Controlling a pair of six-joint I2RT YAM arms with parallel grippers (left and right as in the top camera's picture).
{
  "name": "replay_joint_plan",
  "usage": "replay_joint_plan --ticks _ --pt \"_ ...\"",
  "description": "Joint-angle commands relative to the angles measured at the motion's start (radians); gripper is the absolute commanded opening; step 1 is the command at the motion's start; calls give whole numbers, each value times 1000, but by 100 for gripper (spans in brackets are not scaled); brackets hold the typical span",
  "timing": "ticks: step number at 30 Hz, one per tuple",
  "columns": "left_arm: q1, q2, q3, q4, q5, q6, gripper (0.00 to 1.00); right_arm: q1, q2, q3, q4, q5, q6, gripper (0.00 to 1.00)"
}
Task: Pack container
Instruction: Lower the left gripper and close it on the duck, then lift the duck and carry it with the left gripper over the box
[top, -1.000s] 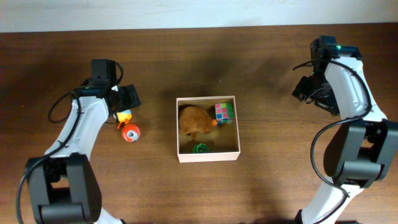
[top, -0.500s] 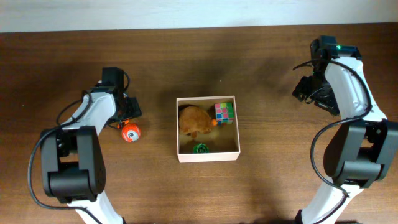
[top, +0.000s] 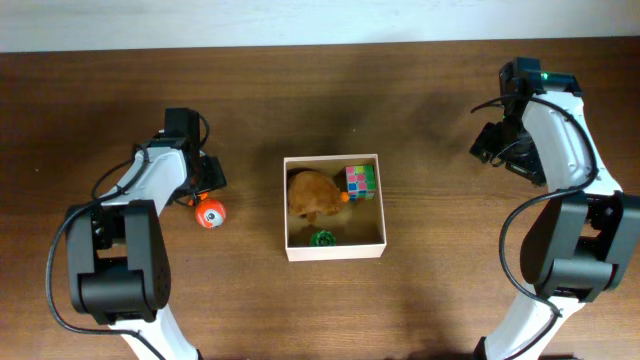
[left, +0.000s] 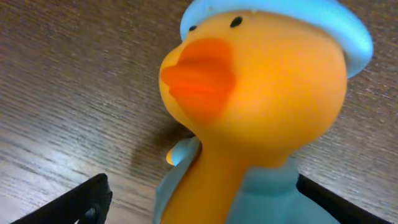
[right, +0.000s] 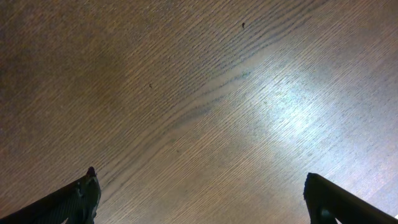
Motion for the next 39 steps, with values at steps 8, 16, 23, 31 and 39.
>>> replay_joint_plan --ticks 8,16,23,31,39 --pt "3 15 137 -78 -6 -3 89 -3 -4 0 -1 5 13 99" --pt "3 15 137 -105 -6 -3 59 -3 -4 0 -1 5 13 99" --pt "3 15 137 -128 17 -3 38 -3 -4 0 -1 5 13 99" --pt "3 15 137 -154 47 -3 10 -3 -4 0 -1 5 13 99" --pt "3 15 200 -253 46 -3 2 -3 -4 0 -1 5 13 99"
